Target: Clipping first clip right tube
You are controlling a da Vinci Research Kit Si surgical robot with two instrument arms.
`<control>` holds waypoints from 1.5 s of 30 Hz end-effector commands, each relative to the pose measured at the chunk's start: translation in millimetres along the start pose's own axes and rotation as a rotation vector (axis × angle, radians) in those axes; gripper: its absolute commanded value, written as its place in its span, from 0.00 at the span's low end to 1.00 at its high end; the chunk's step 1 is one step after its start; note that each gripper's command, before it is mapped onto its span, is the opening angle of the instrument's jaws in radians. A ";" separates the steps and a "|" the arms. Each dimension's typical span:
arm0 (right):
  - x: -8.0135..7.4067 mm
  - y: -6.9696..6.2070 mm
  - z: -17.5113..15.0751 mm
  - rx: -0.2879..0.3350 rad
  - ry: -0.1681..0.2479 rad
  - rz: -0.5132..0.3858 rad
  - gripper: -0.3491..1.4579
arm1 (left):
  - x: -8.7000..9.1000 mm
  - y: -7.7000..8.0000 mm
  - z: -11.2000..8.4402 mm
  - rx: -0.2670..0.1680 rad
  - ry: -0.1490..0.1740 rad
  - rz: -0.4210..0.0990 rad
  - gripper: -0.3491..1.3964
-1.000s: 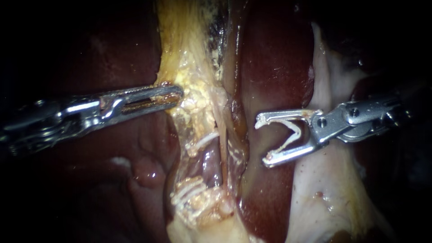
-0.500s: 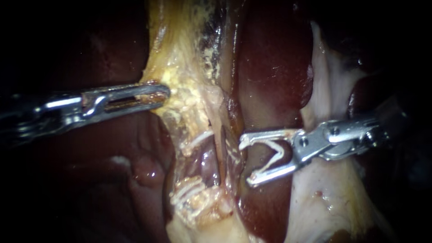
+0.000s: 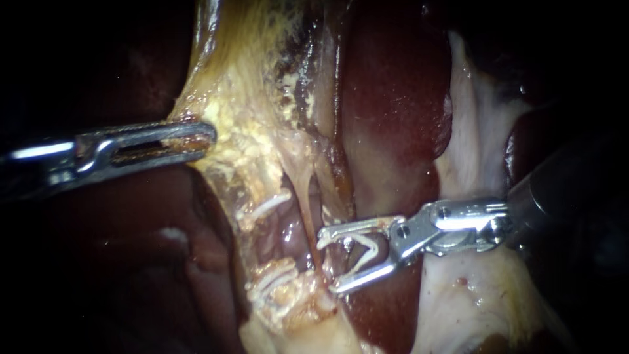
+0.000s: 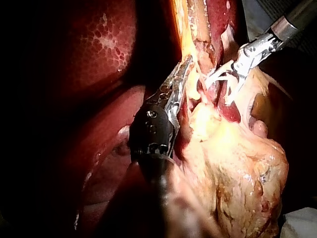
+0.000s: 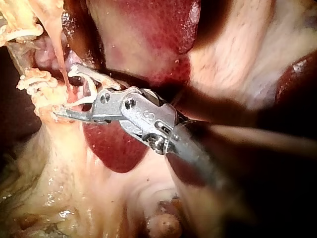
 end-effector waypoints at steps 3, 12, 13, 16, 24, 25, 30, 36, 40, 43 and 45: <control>-0.3 0.3 0.3 -0.003 0.001 -0.001 0.51 | 0.0 -0.1 -0.1 -0.002 0.000 0.000 0.00; -0.7 0.5 2.7 0.025 -0.006 0.014 0.51 | 0.0 -0.2 0.0 -0.002 0.000 0.000 0.00; -0.8 0.4 2.9 0.042 0.000 0.021 0.51 | 0.0 -0.2 0.0 -0.002 0.000 0.000 0.00; -1.0 0.3 3.3 0.082 0.019 0.029 0.51 | 0.0 -0.2 -0.1 -0.003 0.000 0.000 0.00; -0.6 -0.7 4.2 0.166 0.035 0.072 0.47 | 0.0 -0.3 -0.1 -0.003 -0.001 0.000 0.00; -0.6 -0.9 4.3 0.174 0.033 0.075 0.45 | 0.0 -0.3 -0.1 -0.003 -0.001 0.000 0.00; -0.9 -1.0 5.5 0.196 0.027 0.078 0.44 | 0.0 -0.4 0.0 -0.004 -0.001 0.000 0.00; -1.2 -1.0 6.1 0.197 0.024 0.086 0.43 | 0.0 -0.4 0.0 -0.004 -0.001 0.000 0.00; -1.1 -0.9 6.1 0.197 0.024 0.086 0.37 | 0.0 -0.4 0.0 -0.004 -0.001 0.000 0.00; -1.1 -0.9 6.0 0.197 0.023 0.098 0.25 | 0.0 -0.4 0.0 -0.004 -0.001 0.000 0.00; -1.0 -0.8 6.0 0.191 0.024 0.111 0.17 | 0.0 -0.4 0.0 -0.004 -0.001 0.000 0.00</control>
